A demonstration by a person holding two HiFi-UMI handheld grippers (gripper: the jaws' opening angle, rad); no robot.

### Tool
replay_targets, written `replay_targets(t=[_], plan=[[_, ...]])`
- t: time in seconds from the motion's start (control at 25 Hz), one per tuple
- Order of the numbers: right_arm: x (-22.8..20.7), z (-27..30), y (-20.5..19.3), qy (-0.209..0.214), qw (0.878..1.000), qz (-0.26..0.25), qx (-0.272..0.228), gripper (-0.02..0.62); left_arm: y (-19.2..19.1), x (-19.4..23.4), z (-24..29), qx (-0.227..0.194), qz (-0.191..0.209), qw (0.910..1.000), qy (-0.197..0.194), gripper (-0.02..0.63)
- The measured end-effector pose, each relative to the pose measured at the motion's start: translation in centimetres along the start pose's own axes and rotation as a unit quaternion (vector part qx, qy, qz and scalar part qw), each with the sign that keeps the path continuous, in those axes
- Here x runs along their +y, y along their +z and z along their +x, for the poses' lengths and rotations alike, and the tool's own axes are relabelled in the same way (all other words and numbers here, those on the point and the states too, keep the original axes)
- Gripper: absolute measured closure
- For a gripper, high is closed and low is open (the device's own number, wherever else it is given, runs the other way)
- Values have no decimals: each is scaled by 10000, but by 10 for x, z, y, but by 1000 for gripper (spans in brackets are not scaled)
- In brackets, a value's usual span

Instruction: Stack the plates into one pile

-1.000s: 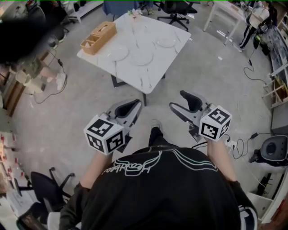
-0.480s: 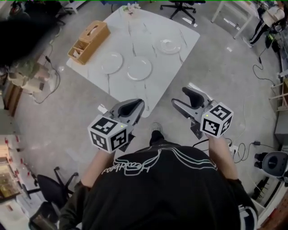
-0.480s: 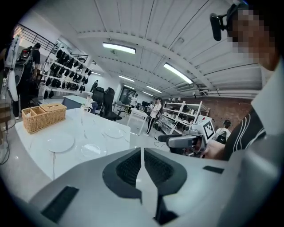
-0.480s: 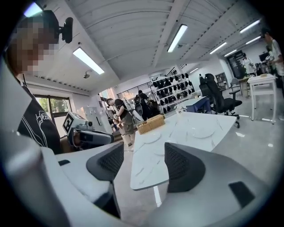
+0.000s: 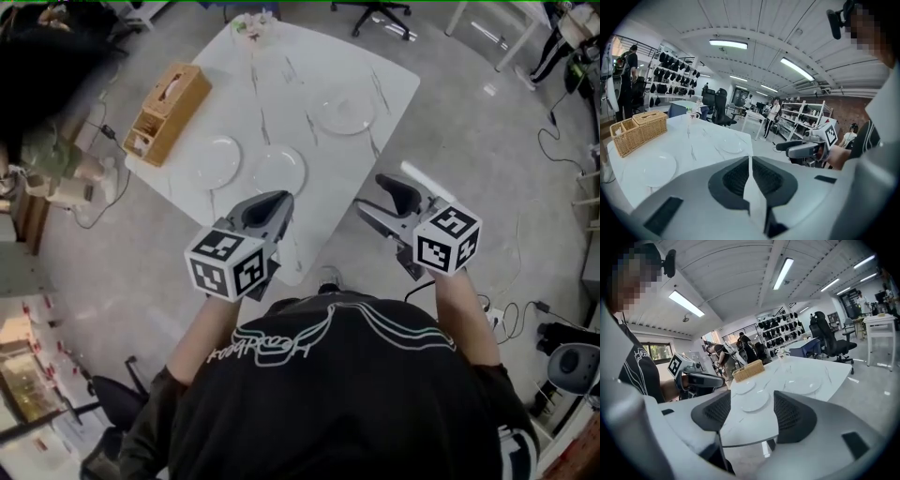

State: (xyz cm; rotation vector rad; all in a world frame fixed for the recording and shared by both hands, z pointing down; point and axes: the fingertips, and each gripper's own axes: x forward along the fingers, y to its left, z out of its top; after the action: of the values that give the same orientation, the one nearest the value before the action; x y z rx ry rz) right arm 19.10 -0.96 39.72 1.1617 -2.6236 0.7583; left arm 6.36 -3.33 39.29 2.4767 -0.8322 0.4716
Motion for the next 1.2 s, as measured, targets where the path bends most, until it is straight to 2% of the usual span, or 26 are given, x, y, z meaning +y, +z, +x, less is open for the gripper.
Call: replay_targets(t=[0.32, 0.52, 0.8, 1.0, 1.2], plan=[[-41, 14, 14, -151, 9999, 38, 56, 310, 19, 20, 40, 331, 432, 9985, 59, 575], [-78, 38, 19, -453, 9987, 205, 133, 311, 26, 59, 80, 725, 719, 9947, 93, 575], [-130, 68, 28, -884, 9955, 98, 336, 310, 47, 95, 142, 1112, 1192, 9865, -172, 575], [-174, 79, 35, -1155, 9922, -86, 458, 310, 49, 114, 188, 1350, 1248, 9825, -310, 575], [-217, 84, 21, -1479, 9869, -64, 641, 310, 45, 128, 231, 1680, 1325, 9762, -343, 575]])
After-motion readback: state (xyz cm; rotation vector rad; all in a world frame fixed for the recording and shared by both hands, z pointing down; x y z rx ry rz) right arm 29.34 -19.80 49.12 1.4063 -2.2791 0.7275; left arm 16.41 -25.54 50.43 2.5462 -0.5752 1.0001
